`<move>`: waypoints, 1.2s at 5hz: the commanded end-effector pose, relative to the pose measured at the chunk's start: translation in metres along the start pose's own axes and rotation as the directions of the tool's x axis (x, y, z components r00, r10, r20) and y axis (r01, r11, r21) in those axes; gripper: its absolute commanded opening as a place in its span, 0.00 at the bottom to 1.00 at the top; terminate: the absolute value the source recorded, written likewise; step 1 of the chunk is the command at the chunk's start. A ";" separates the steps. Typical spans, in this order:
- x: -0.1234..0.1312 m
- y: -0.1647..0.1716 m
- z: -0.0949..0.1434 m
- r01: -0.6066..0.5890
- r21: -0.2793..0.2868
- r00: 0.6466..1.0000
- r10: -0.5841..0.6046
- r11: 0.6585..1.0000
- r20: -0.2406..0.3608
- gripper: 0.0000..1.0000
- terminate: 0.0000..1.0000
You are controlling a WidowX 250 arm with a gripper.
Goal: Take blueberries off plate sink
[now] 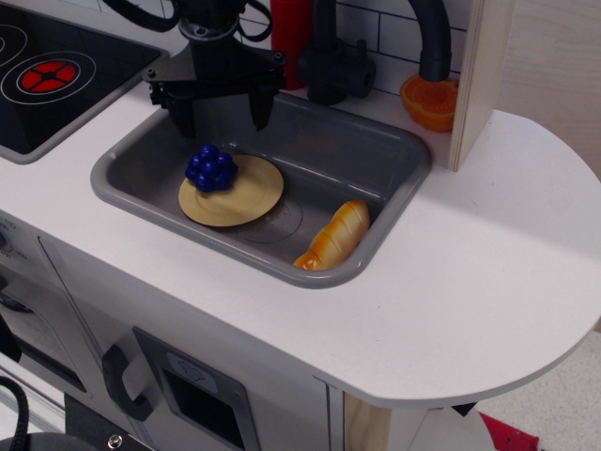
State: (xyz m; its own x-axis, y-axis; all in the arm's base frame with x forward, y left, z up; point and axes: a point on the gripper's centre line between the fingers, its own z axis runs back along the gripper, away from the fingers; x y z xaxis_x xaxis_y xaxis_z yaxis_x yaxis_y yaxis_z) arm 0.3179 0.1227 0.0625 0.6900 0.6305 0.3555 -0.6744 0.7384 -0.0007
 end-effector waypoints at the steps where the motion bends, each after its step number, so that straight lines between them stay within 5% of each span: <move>1: 0.016 0.006 -0.015 -0.035 0.019 0.999 0.034 0.999 0.030 1.00 0.00; 3: 0.023 0.017 -0.041 -0.066 0.053 0.990 0.059 0.996 0.131 1.00 0.00; 6: 0.017 0.019 -0.058 -0.103 0.107 0.980 0.082 0.989 0.181 1.00 0.00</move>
State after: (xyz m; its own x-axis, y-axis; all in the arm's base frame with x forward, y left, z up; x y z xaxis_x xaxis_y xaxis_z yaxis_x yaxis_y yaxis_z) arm 0.3310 0.1577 0.0006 0.5886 0.6413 0.4922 -0.7641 0.6401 0.0797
